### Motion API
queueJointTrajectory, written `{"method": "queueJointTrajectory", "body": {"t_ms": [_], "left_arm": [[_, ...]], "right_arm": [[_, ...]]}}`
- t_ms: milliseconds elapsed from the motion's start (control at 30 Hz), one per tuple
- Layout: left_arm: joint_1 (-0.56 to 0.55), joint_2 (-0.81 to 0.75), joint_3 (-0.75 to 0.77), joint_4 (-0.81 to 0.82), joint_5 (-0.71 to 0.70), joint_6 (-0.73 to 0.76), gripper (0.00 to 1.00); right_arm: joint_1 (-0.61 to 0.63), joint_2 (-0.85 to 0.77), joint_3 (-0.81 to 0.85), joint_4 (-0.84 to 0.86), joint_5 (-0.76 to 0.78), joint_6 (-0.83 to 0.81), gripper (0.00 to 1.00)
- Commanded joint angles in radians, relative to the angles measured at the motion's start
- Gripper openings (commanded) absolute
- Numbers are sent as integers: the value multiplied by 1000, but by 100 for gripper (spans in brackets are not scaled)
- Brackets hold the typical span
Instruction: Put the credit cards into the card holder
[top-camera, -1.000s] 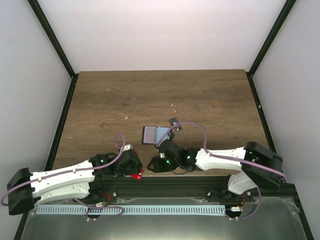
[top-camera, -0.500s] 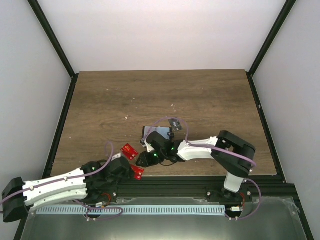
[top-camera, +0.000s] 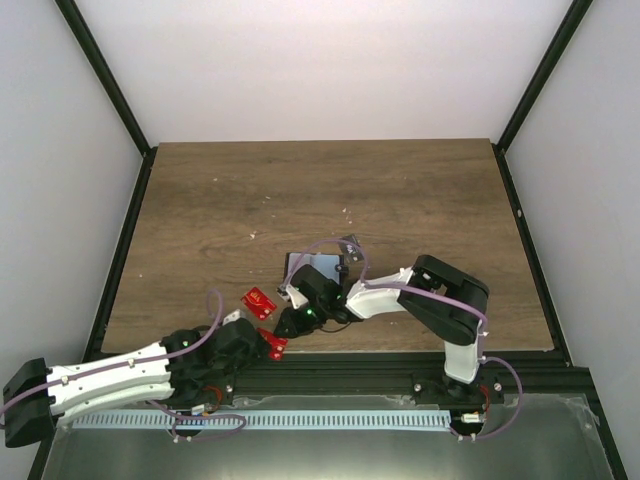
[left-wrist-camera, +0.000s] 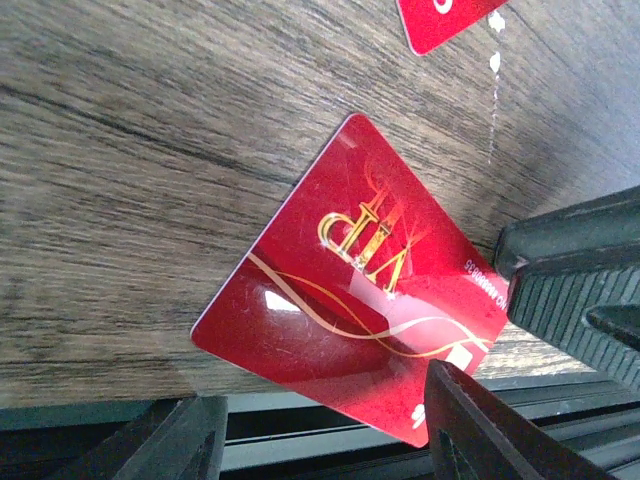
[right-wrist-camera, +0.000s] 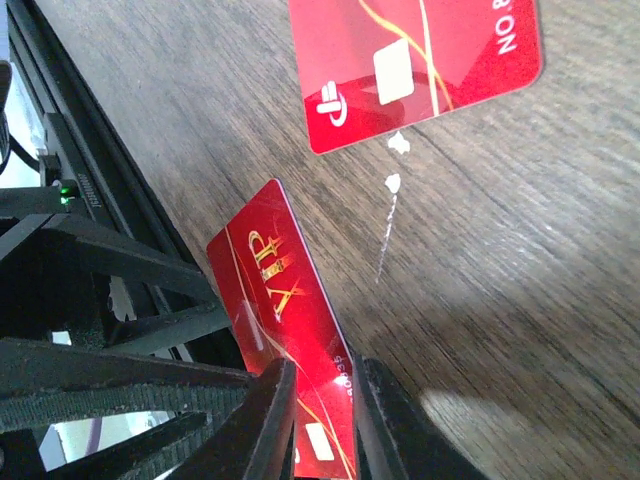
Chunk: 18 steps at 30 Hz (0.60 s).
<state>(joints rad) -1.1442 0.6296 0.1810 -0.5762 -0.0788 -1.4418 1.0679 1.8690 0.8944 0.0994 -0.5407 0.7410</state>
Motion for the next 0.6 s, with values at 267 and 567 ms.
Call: {"method": "queueJointTrajectory", "body": {"t_ms": [267,567], "left_arm": [[6,-82,-38,184,-193,30,47],[8,-90,-38,288,-178,89,39]], "right_arm": [[-2,28,-85,119,-147,36,16],[-2,47,-82,139,-156,50,15]]}}
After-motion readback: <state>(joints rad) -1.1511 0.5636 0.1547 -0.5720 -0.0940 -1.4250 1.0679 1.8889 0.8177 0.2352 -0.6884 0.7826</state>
